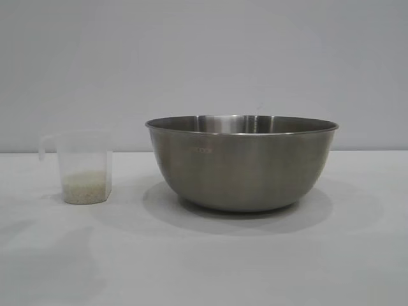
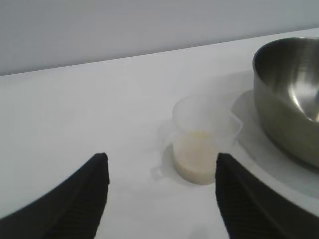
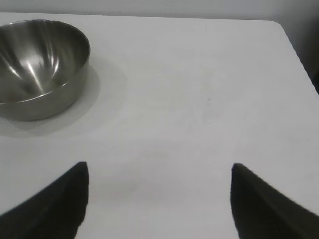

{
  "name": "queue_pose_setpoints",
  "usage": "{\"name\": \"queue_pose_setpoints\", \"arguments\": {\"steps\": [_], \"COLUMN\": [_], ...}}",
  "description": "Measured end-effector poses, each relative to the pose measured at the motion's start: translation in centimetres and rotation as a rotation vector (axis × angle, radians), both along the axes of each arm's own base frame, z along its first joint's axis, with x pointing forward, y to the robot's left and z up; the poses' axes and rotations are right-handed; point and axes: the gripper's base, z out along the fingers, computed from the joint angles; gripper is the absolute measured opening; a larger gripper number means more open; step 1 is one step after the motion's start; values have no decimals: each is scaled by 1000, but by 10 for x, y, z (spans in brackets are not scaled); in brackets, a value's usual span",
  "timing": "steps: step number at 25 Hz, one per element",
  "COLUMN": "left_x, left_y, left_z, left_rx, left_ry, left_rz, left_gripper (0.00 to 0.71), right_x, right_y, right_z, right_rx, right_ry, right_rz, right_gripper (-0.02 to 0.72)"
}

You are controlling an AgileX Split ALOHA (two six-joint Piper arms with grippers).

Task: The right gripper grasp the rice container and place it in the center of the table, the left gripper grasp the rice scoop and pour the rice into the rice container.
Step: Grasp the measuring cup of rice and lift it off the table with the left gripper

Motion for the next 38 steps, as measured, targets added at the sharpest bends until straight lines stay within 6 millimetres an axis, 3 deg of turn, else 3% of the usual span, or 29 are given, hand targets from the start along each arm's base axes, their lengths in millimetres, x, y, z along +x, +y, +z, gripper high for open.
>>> {"name": "queue_pose_setpoints", "arguments": {"steps": [6, 13, 20, 22, 24, 38], "left_x": [12, 28, 39, 42, 47, 66], "left_y": [-4, -7, -9, -9, -10, -19], "left_z": [-29, -26, -35, -38, -39, -48], "left_rx": [9, -21, -14, -13, -15, -13], "left_ry": [137, 101, 125, 129, 125, 121], "left_rz": [9, 36, 52, 54, 60, 22], "left_gripper": [386, 386, 386, 281, 227, 240], "right_x": [0, 0, 0, 0, 0, 0], "right_y": [0, 0, 0, 0, 0, 0], "right_z": [0, 0, 0, 0, 0, 0], "right_rx": [0, 0, 0, 0, 0, 0], "right_ry": [0, 0, 0, 0, 0, 0], "right_rz": [0, 0, 0, 0, 0, 0], "right_gripper": [525, 525, 525, 525, 525, 525]}}
